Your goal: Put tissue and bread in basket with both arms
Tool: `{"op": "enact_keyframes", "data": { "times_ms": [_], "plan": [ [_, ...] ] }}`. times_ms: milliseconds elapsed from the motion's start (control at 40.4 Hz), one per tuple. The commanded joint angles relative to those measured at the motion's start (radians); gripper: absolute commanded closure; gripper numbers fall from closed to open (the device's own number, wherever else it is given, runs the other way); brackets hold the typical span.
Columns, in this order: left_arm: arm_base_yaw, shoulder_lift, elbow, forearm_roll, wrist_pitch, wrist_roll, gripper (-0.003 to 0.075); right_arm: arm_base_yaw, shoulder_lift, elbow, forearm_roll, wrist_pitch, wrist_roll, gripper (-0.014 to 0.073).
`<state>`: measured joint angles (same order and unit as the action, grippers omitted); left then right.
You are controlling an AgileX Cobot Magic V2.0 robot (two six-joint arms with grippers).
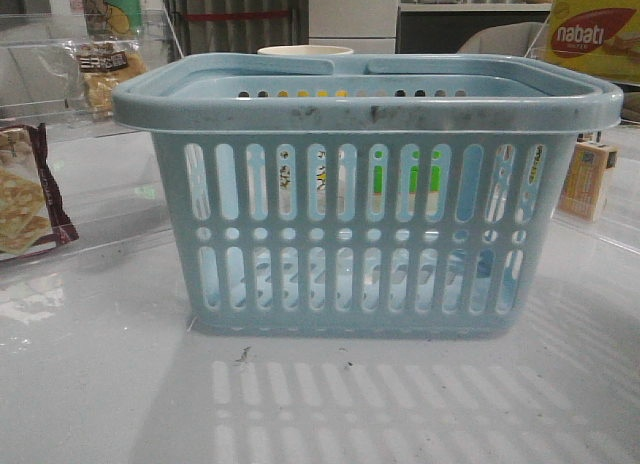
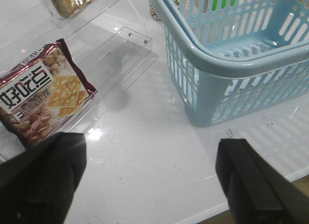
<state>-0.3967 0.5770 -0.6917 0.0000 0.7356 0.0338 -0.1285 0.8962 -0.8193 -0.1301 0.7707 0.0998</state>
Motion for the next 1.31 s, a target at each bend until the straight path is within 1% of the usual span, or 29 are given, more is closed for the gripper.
{"op": "enact_keyframes", "data": {
  "times_ms": [0, 124, 495, 644, 867, 916, 1015, 1089, 1164, 1287],
  "plan": [
    [-0.016, 0.008, -0.028, 0.000, -0.073, 0.002, 0.0121, -0.043, 0.108, -0.100, -0.027, -0.093, 0.003, 0.0074],
    [-0.016, 0.008, -0.028, 0.000, -0.073, 0.002, 0.0121, -0.068, 0.255, -0.203, -0.027, -0.099, 0.003, 0.0074],
    [-0.016, 0.008, -0.028, 0.000, -0.073, 0.002, 0.0121, -0.069, 0.659, -0.515, -0.026, -0.160, 0.003, 0.0074],
    [-0.016, 0.008, -0.028, 0.000, -0.073, 0.002, 0.0121, -0.069, 0.772, -0.610, -0.026, -0.199, 0.003, 0.0074],
    [-0.016, 0.008, -0.028, 0.000, -0.073, 0.002, 0.0121, -0.069, 0.862, -0.667, -0.027, -0.233, 0.003, 0.0081],
    [-0.016, 0.008, -0.028, 0.000, -0.073, 0.002, 0.0121, -0.069, 0.867, -0.667, -0.026, -0.234, 0.003, 0.0118],
    [-0.016, 0.008, -0.028, 0.000, -0.073, 0.002, 0.0121, -0.069, 0.868, -0.667, -0.026, -0.234, 0.003, 0.0263],
    [-0.016, 0.008, -0.028, 0.000, -0.073, 0.002, 0.0121, -0.069, 0.864, -0.667, -0.026, -0.235, 0.003, 0.0355],
    [-0.016, 0.008, -0.028, 0.000, -0.073, 0.002, 0.0121, -0.068, 0.852, -0.667, -0.025, -0.229, 0.003, 0.0396],
    [-0.016, 0.008, -0.028, 0.000, -0.073, 0.002, 0.0121, -0.061, 0.799, -0.667, -0.022, -0.222, 0.003, 0.0400]
  ]
}}
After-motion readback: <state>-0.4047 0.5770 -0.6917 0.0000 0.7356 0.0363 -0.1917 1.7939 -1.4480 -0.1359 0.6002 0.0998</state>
